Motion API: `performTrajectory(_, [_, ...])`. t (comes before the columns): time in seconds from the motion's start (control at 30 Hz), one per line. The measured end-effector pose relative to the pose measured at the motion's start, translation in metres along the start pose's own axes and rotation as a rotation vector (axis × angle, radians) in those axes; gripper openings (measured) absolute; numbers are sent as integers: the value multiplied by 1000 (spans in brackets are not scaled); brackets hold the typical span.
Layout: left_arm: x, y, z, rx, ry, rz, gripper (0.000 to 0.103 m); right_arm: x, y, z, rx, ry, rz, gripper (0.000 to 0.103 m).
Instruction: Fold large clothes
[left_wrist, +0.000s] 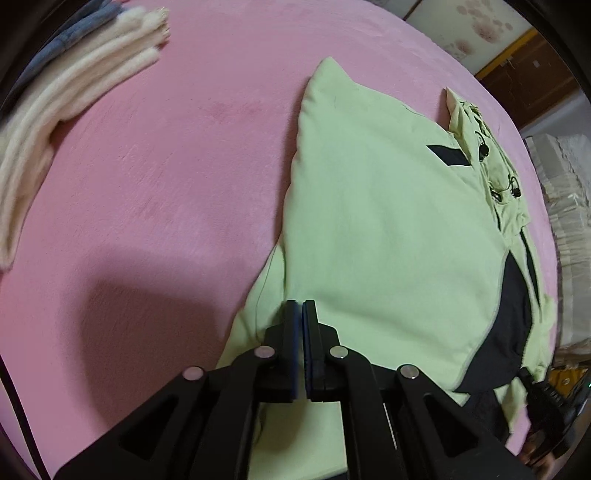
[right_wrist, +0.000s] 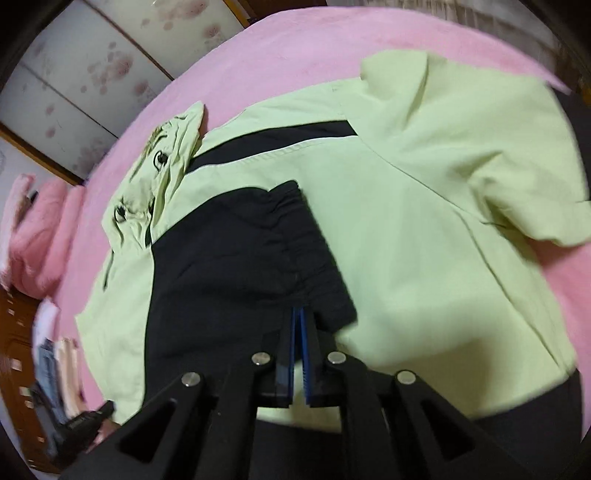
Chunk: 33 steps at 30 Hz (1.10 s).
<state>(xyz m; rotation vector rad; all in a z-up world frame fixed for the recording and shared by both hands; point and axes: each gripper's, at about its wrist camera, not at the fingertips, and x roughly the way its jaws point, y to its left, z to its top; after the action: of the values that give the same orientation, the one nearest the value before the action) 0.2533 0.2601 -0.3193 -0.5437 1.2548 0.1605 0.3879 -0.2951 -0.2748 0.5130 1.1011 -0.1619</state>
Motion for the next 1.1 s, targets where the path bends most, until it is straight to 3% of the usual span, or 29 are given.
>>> performTrajectory(0.07, [-7,-4,-4,-15,0,7,3,-20,16,-24,-6,1,-27,15])
performTrajectory(0.1, [-14,-2,-8,-11,2,28,11,-25,19,-30,2,1,-29,17])
performTrajectory(0.13, [-20,-5,-12,5,5,71,31,-25,28,-36,11,1,-33,25])
performTrajectory(0.17, [-27,-6,-16,17,2,109,43,-31,43,-60,24,-3,-37,37])
performTrajectory(0.2, [-30,-10,-19,26,-6,142,69,-41,46,-73,33,-6,-39,46])
performTrajectory(0.23, [-39,-7,-28,33,-16,175,87,-43,52,-83,43,-7,-43,64])
performTrajectory(0.27, [-44,-7,-33,39,-18,186,91,-49,56,-99,54,0,-52,75])
performTrajectory(0.43, [-64,12,-80,153,98,256,92,-69,71,-158,-20,85,-24,78])
performTrajectory(0.57, [-71,20,-123,211,156,325,92,-87,97,-215,-242,159,-21,78])
performTrajectory(0.63, [-75,23,-148,245,193,342,92,-98,100,-234,-277,171,-23,78])
performTrajectory(0.77, [-82,22,-182,266,237,344,92,-119,74,-262,-139,227,-31,78])
performTrajectory(0.83, [-84,16,-193,272,273,336,92,-125,55,-266,-44,248,-92,78])
performTrajectory(0.93, [-91,-2,-209,316,276,312,92,-135,12,-264,111,264,-268,78])
performTrajectory(1.1, [-94,-40,-242,458,293,319,92,-152,-48,-256,228,281,-383,78])
